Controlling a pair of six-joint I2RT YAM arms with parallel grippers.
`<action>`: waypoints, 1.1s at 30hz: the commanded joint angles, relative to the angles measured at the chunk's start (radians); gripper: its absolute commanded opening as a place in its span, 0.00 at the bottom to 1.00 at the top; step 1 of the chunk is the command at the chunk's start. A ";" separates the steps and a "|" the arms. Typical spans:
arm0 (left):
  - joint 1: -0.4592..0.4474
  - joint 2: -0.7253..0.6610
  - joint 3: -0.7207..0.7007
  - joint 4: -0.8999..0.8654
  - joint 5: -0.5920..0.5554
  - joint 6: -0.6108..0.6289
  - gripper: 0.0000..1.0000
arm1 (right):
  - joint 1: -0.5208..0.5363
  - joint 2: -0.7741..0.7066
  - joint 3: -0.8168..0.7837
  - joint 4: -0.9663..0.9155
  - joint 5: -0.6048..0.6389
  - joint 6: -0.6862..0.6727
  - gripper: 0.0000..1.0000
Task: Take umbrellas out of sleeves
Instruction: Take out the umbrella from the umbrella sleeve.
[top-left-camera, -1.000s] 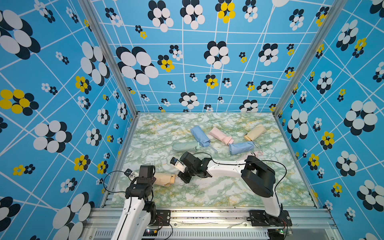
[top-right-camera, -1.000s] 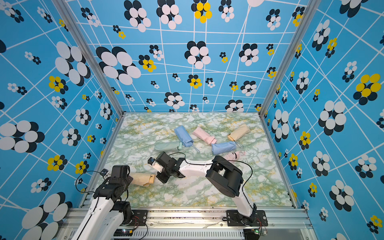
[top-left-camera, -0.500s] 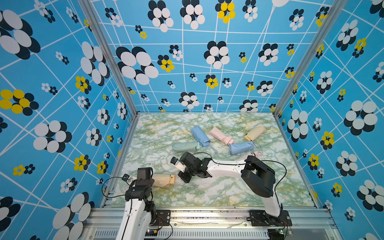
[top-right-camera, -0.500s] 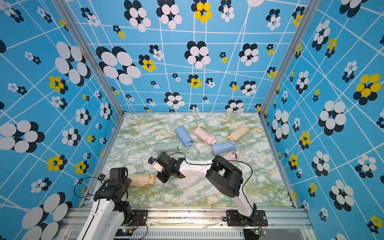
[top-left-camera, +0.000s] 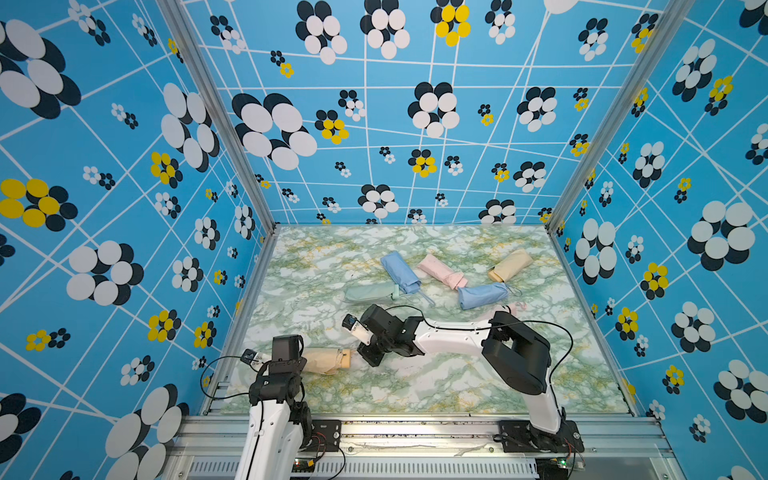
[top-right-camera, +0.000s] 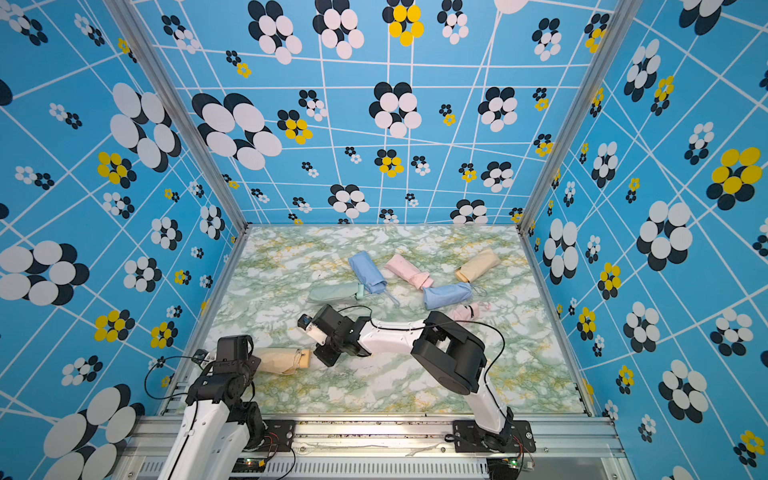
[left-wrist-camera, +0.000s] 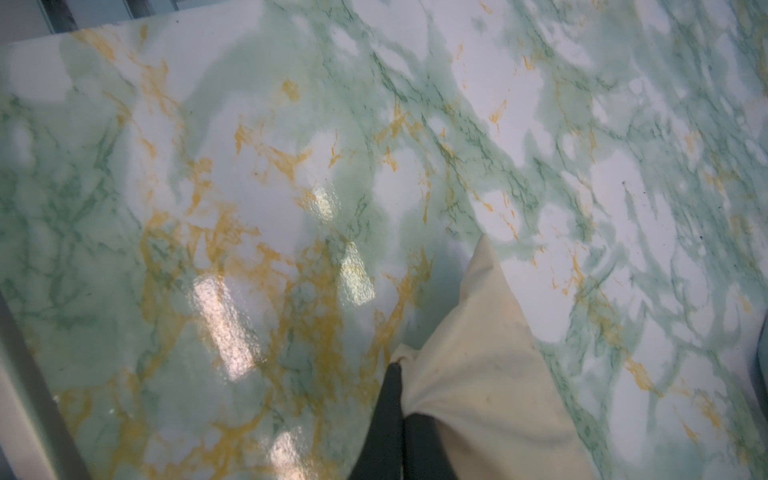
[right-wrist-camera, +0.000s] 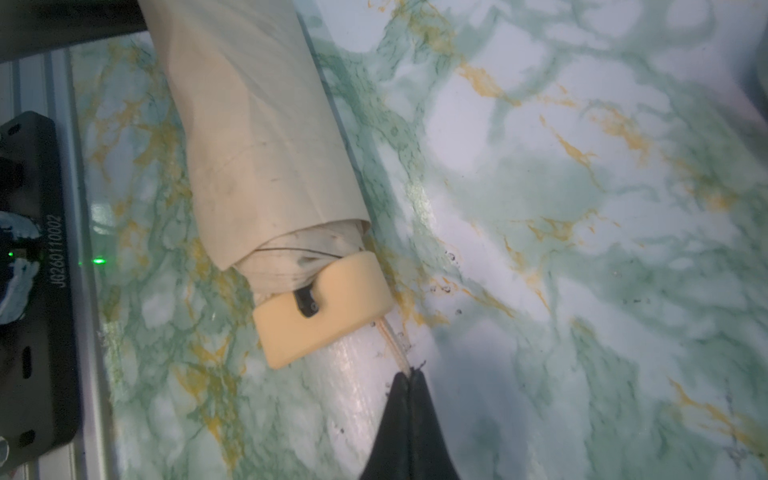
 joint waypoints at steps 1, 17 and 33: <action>0.018 -0.005 -0.006 -0.003 -0.058 0.004 0.00 | 0.001 -0.021 -0.024 -0.011 0.035 0.017 0.00; 0.052 0.032 0.002 0.061 -0.041 0.054 0.00 | 0.001 -0.062 -0.072 -0.037 0.062 0.021 0.00; 0.083 0.067 0.015 0.070 -0.032 0.031 0.00 | 0.001 -0.112 -0.129 -0.045 0.086 0.029 0.00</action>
